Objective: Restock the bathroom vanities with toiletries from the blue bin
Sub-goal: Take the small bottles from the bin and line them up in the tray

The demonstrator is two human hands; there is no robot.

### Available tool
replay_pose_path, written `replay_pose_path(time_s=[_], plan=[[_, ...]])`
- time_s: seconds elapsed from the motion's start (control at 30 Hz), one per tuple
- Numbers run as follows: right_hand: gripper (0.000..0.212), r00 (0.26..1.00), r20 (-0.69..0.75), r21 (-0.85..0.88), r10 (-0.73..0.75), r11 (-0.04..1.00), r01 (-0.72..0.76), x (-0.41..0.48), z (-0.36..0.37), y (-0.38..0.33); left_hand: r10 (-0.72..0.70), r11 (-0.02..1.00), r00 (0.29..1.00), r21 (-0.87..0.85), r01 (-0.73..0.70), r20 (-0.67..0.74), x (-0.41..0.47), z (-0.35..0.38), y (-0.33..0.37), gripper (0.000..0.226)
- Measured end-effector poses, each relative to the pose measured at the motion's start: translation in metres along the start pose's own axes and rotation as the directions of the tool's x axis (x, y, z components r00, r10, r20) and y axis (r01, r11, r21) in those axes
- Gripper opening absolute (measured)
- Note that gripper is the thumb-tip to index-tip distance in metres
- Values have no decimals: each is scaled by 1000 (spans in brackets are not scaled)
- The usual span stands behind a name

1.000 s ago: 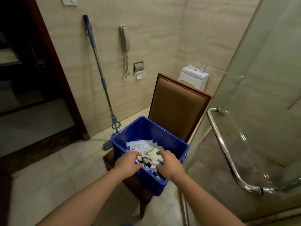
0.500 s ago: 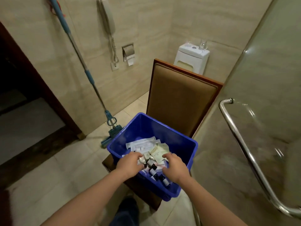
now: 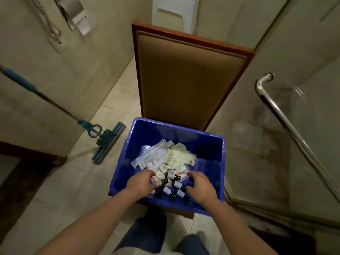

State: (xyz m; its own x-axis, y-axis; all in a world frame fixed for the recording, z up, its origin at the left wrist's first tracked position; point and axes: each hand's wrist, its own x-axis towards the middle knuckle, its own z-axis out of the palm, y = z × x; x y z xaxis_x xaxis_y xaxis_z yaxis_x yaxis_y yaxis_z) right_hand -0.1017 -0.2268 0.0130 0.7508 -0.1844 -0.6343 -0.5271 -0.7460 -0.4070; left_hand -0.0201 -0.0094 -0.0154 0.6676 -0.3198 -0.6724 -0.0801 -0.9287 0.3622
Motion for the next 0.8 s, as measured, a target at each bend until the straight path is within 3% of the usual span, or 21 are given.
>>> replay_pose_path(time_s=[0.33, 0.6, 0.8], plan=[[50, 992, 47, 72, 115, 990, -118, 36, 35, 3, 8, 1000, 983, 12, -11, 181, 46, 22, -16, 50], [45, 992, 30, 142, 123, 982, -126, 94, 72, 19, -4, 1000, 982, -25, 9, 191, 93, 58, -24, 43], [46, 993, 42, 114, 107, 987, -111, 135, 106, 34, -9, 991, 981, 130, -17, 192, 130, 89, -30, 40]])
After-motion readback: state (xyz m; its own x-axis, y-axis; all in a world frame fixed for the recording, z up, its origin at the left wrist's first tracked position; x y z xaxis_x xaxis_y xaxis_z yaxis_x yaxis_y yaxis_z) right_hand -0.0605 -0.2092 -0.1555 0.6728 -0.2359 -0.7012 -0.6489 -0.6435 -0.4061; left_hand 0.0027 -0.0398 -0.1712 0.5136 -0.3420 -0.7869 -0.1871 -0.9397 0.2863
